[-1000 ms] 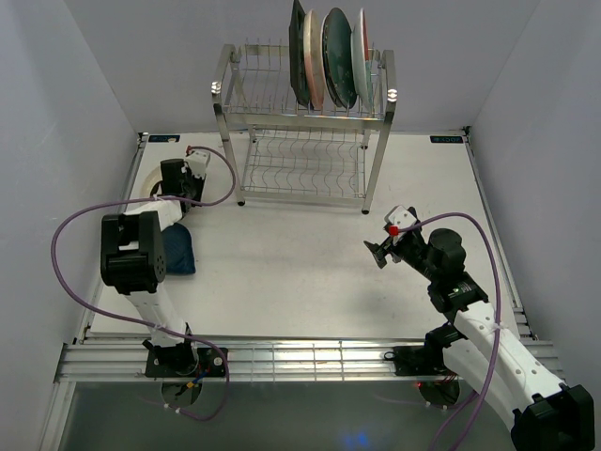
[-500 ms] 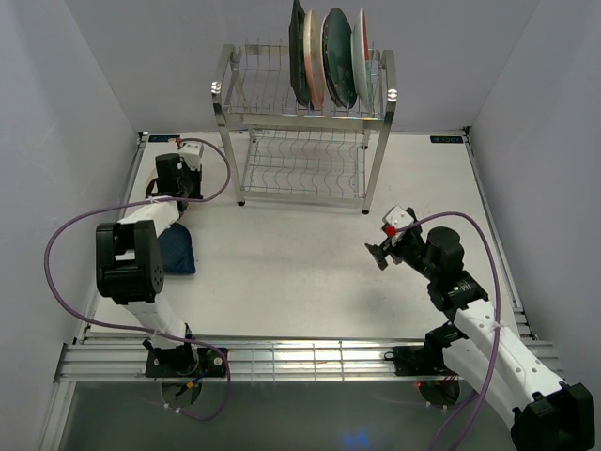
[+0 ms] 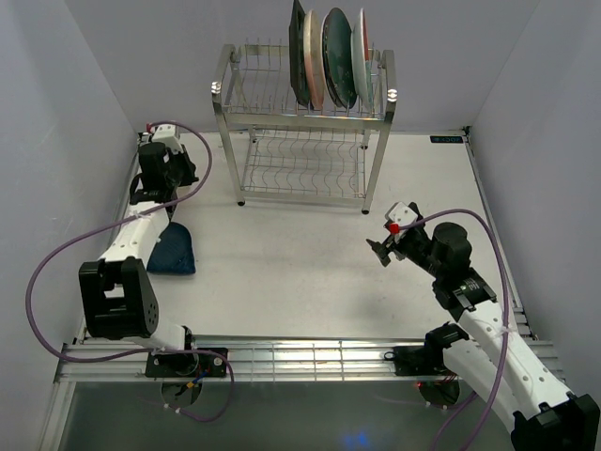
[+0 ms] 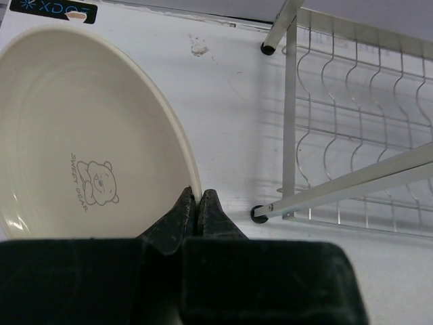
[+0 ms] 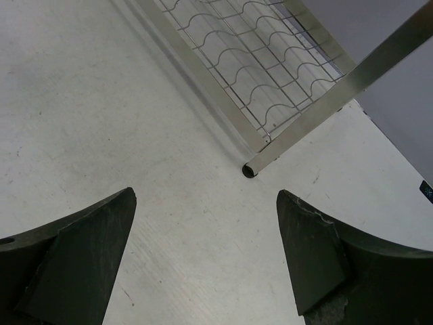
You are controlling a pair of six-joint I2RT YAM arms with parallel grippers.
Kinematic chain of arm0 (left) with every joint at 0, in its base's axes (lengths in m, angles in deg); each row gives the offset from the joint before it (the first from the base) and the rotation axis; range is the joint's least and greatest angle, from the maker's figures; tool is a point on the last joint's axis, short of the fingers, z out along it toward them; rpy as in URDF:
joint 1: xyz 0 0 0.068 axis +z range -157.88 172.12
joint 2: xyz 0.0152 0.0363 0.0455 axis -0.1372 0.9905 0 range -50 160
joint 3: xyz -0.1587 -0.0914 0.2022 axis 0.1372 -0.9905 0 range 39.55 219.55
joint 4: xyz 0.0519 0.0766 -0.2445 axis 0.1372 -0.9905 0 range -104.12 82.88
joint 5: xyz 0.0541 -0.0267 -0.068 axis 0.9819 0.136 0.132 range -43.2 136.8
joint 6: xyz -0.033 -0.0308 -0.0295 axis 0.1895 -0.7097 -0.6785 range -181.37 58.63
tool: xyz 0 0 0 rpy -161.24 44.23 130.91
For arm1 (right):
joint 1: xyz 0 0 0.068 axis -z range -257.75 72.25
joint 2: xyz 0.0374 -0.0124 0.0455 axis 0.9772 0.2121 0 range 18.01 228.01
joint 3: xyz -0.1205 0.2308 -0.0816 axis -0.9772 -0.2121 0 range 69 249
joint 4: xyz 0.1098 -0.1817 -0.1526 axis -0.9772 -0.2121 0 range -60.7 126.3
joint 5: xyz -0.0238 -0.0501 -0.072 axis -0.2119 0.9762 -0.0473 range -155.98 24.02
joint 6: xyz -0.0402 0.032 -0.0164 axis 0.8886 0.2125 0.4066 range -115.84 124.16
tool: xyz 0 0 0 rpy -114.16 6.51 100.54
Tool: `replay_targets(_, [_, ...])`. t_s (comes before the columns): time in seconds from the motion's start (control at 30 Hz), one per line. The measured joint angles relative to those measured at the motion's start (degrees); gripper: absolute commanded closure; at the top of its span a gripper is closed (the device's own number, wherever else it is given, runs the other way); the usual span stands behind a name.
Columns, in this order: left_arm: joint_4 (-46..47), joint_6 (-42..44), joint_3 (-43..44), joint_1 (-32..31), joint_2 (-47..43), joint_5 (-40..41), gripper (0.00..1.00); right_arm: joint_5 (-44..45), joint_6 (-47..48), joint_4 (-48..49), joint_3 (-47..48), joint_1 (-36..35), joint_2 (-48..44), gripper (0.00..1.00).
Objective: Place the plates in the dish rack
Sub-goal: Pick up the plate from the corner of the board.
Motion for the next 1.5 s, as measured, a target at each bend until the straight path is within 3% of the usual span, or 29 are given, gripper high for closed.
replay_targets(0.4, [-7.34, -20.06, -2.36, 0.04, -11.78, 4.42, 1.00, -4.04, 0.59, -6.58, 4.90, 0.02, 0.22, 0.10])
replay_targets(0.6, [-8.20, -30.42, -4.79, 0.04, -15.76, 0.72, 1.00, -6.71, 0.50, -8.31, 6.54, 0.02, 1.16, 0.10])
replay_targets(0.9, [-6.12, -41.79, -17.59, -1.29, -26.29, -6.25, 1.00, -10.08, 0.04, -8.83, 6.64, -0.09, 3.58, 0.10])
replay_targets(1.13, [1.01, -48.89, -23.54, -12.63, -31.19, -6.80, 1.00, -10.38, -2.38, -8.87, 8.52, -3.52, 6.91, 0.10])
replay_targets(1.33, [5.25, -55.36, -28.17, -24.48, -33.14, -0.85, 1.00, -6.32, -6.51, -6.95, 8.76, -10.36, 7.19, 0.10])
replay_targets(1.5, [9.11, -60.61, -30.99, -29.42, -32.83, 4.28, 1.00, -2.27, -9.86, -3.02, 8.81, -14.84, 7.72, 0.10])
